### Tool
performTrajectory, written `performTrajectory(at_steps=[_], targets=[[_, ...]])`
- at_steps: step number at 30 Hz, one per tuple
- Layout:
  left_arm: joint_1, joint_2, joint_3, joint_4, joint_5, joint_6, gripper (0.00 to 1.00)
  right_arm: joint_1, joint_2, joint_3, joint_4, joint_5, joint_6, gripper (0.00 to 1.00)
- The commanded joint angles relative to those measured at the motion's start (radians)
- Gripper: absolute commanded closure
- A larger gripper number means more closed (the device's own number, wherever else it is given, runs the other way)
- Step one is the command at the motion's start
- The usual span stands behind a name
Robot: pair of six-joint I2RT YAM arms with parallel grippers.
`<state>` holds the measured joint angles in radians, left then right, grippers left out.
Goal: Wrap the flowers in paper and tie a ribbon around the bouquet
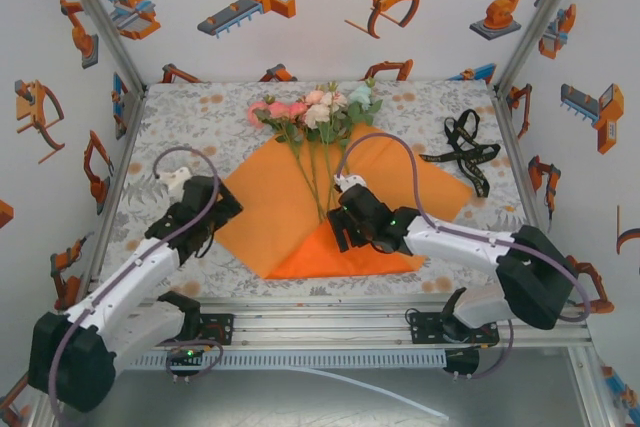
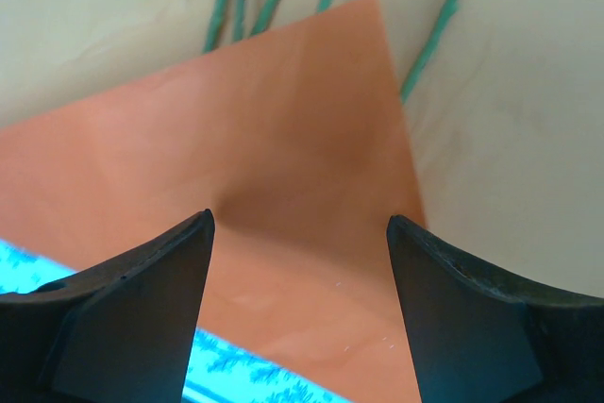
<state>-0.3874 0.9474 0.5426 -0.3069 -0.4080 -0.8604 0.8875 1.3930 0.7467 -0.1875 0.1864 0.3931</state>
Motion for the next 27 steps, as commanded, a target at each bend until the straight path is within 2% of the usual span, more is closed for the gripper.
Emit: performTrajectory(at_steps=[1,5,9,12,14,17,20,27], targets=[[0.124,0.011,-0.014,-0.024,0.036,-0.050,0.18,-0.048,0.022,0.028,0.068,0.077,-0.038,0.32],[0.236,0.085,0.012,-0.004,0.019,-0.016,0.16,-0.099,0.056,0.024,0.112,0.039,-0.056,0.32],[0.280,0.165,0.033,0.031,-0.016,0.042,0.16,-0.117,0.079,0.018,0.148,0.016,-0.071,0.32],[0.317,0.236,0.035,0.145,0.085,0.141,0.19,-0.124,0.092,0.011,0.185,-0.015,-0.075,0.32],[0.321,0.280,0.050,0.192,0.132,0.180,0.22,-0.124,0.099,0.009,0.204,-0.031,-0.082,0.32],[0.324,0.336,0.076,0.204,0.137,0.184,0.25,-0.124,0.112,0.016,0.200,-0.039,-0.087,0.32],[0.333,0.397,0.093,0.208,0.135,0.172,0.26,-0.125,0.111,0.016,0.197,-0.040,-0.089,0.32],[0.337,0.470,0.074,0.277,0.231,0.138,0.31,-0.129,0.099,0.014,0.187,-0.034,-0.101,0.32]])
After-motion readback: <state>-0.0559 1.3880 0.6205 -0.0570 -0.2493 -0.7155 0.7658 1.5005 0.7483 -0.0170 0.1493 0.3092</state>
